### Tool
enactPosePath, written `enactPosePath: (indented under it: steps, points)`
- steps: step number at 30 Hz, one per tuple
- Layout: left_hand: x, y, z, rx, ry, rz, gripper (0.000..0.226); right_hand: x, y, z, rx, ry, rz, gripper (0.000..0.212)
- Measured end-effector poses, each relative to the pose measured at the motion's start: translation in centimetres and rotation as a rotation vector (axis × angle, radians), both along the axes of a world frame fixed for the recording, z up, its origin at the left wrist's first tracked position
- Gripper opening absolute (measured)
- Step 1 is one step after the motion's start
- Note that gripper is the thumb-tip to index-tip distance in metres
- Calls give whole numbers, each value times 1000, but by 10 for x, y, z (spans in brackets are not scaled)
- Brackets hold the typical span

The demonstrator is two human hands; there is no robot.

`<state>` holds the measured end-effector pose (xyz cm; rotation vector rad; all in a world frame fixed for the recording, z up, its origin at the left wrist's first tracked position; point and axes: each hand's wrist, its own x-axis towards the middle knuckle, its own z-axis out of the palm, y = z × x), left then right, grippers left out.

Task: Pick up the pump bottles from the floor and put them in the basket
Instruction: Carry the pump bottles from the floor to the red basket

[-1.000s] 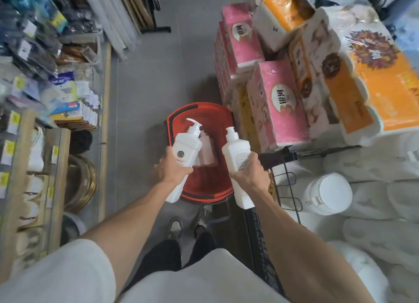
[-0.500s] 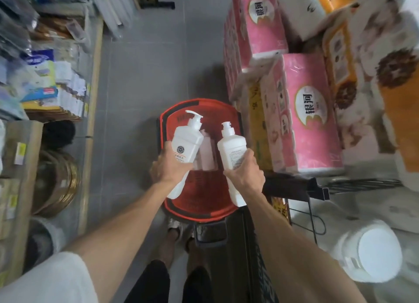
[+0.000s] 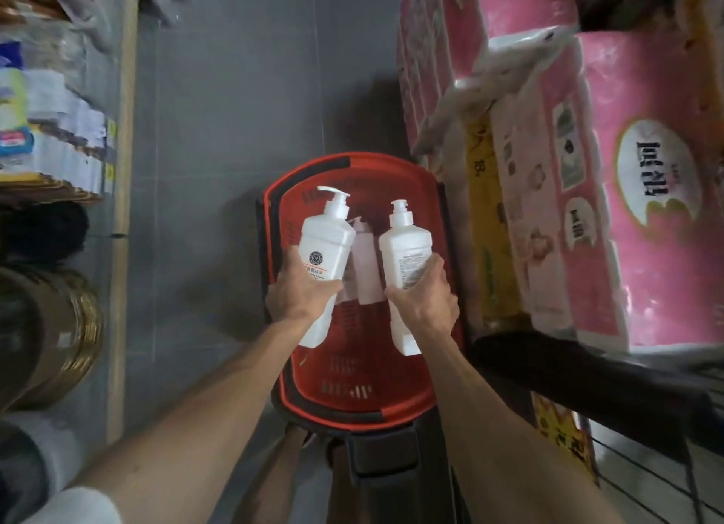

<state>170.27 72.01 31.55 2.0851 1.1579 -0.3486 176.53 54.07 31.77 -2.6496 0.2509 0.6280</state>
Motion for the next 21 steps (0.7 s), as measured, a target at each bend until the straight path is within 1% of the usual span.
enactPosePath:
  steps: [8,12,16,21]
  points:
    - [32,13,-77,-27,9,11,72,32,21,-86,-16,6,-9,81]
    - [44,16,-121,-61,36,32,67,50,32,-128,0,7,6,79]
    - [53,14,-165,-98,23,79,64,63,39,-167,-5,15,30,76]
    - [63,7,-214,-187,-5,174,64,73,40,-208,0,23,22,83]
